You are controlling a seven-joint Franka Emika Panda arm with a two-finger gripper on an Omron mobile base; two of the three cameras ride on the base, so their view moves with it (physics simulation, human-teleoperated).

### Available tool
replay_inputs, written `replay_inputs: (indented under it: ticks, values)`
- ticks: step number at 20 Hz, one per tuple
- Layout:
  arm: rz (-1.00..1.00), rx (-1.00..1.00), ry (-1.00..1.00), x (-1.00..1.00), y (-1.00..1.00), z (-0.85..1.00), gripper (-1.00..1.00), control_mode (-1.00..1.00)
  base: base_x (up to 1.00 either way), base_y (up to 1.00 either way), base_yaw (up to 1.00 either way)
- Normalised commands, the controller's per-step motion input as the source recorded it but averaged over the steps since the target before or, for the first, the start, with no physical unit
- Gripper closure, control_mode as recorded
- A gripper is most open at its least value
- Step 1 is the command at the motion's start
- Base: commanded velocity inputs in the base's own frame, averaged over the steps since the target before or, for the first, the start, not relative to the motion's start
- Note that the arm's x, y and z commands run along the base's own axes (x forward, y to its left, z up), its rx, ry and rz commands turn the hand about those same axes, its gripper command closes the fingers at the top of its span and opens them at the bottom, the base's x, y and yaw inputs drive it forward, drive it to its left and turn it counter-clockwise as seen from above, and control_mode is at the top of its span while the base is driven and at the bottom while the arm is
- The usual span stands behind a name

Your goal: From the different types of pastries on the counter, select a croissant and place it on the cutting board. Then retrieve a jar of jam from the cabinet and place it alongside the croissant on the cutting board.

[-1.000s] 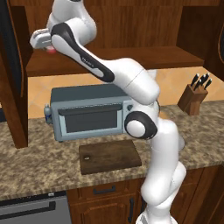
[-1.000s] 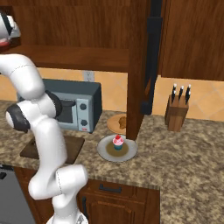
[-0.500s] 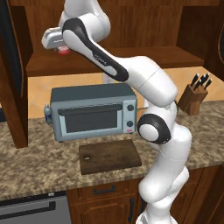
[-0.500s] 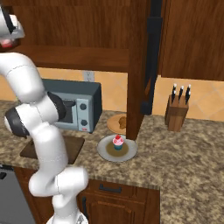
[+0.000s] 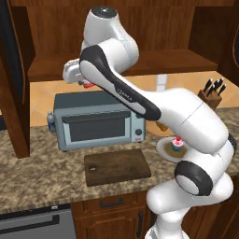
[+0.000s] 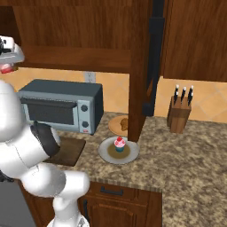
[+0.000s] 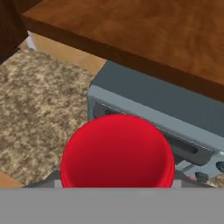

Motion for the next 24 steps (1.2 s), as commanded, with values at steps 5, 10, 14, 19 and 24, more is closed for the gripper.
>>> replay_inputs:
  ticks: [5, 10, 14, 19, 24]
  values:
    - [-0.01, 0.13, 0.0, -0.55, -0.26, -0.29, 1.0, -1.0, 0.0, 0.0, 0.0]
    - [0.05, 0.06, 0.13, 0.21, -0.47, 0.0, 1.0, -1.0, 0.0, 0.0, 0.0]
    - [0.02, 0.05, 0.02, -0.33, -0.12, -0.19, 1.0, -1.0, 0.0, 0.0, 0.0]
    - [0.0, 0.0, -0.02, -1.0, -0.34, -0.81, 1.0, -1.0, 0.0, 0.0, 0.0]
    - [0.0, 0.01, -0.02, -1.0, -0.54, -0.76, 1.0, -1.0, 0.0, 0.0, 0.0]
